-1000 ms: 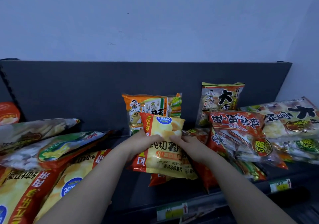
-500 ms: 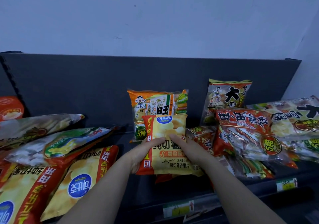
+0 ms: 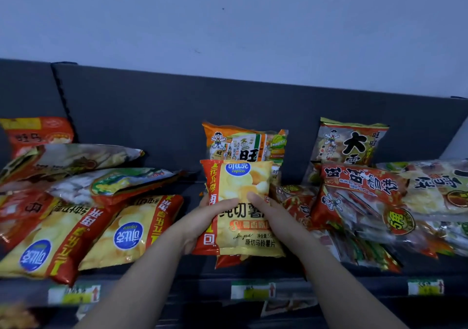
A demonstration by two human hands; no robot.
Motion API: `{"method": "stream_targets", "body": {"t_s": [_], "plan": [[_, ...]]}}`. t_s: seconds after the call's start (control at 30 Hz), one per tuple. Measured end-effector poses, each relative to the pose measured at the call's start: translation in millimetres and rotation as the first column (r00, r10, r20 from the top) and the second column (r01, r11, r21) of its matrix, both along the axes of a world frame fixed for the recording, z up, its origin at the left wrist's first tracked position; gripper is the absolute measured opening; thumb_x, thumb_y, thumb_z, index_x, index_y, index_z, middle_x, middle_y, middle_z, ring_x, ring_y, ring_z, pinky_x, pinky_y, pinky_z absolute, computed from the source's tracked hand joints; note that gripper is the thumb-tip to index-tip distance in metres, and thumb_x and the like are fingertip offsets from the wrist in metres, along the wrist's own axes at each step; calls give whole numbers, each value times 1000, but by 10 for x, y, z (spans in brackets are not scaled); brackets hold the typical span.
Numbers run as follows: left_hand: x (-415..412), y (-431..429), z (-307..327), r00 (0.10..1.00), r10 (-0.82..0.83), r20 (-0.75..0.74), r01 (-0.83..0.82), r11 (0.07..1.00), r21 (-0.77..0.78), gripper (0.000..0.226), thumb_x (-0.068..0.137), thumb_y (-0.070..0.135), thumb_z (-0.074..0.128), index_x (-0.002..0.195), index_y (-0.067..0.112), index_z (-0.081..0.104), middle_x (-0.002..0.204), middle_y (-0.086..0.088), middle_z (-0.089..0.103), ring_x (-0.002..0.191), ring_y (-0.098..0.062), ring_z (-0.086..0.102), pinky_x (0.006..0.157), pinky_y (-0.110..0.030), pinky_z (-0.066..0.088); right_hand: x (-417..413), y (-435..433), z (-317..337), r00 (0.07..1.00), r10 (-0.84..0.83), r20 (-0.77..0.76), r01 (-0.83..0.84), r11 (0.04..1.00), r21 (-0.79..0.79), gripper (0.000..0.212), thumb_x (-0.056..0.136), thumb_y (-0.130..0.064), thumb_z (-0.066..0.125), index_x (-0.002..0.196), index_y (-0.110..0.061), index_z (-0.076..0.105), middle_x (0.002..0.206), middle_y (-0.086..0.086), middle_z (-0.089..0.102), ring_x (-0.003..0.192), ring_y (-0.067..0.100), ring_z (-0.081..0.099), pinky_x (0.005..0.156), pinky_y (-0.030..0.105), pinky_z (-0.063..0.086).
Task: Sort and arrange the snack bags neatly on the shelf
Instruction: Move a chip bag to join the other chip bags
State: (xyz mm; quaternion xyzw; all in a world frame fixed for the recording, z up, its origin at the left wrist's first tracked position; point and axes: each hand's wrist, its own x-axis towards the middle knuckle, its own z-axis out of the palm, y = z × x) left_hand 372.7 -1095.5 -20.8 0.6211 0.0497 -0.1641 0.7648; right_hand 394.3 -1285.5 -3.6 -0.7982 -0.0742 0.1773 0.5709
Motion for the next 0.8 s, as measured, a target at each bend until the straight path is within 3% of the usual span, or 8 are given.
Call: {"method": "stream_targets", "body": {"t_s": [0.07,0.13,0.27,0.4,0.5,0.57,0.7,0.8], "plan": [[-128,-10,27,998,55,13,-55,998,2,77,70,38,84,135,26,44,112,-11,72,100,-33,70,91,-53,54,-78,-2,58,998,62,-11,-61,997,42,39,87,-59,54,115,-34,60,102,-10,73,85,3,71,65,14,52],[-284,-25,126,992,120,43,-121,993,11,80,69,38,85,135,26,43,111,-9,73,99,-32,71,90,-52,54,-137,-14,128,995,99,11,-100,994,42,45,87,-60,53,120,-31,61,103,-8,74,86,6,72,61,14,52],[-584,4,386,967,216,138,-223,974,43,86,64,42,86,136,28,42,112,-7,72,98,-31,71,91,-53,54,-286,54,343,985,143,101,-153,983,97,82,68,-81,57,131,-29,55,120,-10,68,106,13,66,94,36,52],[-1007,85,613,925,330,188,-348,935,70,83,67,45,83,137,27,42,113,-7,72,99,-31,71,92,-53,54,-527,196,646,945,265,191,-271,963,6,78,65,-88,50,127,-41,53,126,-21,58,114,5,55,106,35,38],[-1236,171,778,928,335,166,-352,932,90,78,70,46,82,135,23,46,112,-9,72,98,-32,71,88,-48,55,-619,306,797,927,319,197,-319,947,-33,57,73,-80,49,107,-38,66,93,-17,74,87,3,70,89,33,53],[-1822,507,877,862,465,204,-489,867,91,67,74,45,77,131,21,52,111,-9,73,98,-31,71,86,-45,55,-978,770,944,860,467,206,-463,884,-71,46,81,-72,49,98,-34,69,83,-15,75,76,4,72,83,33,56],[-2133,686,957,845,498,195,-524,844,116,56,80,43,73,128,19,55,110,-9,73,97,-31,71,83,-42,57,-1139,1086,932,837,515,187,-514,856,-54,63,71,-83,51,102,-32,71,92,-6,76,86,16,73,89,44,54],[-2559,1025,989,799,572,187,-595,796,108,50,82,41,68,125,18,57,107,-9,74,94,-30,72,81,-40,57,-1385,1606,887,817,548,182,-545,836,-70,100,48,-100,49,120,-32,64,109,-4,73,100,21,69,93,47,52]]}}
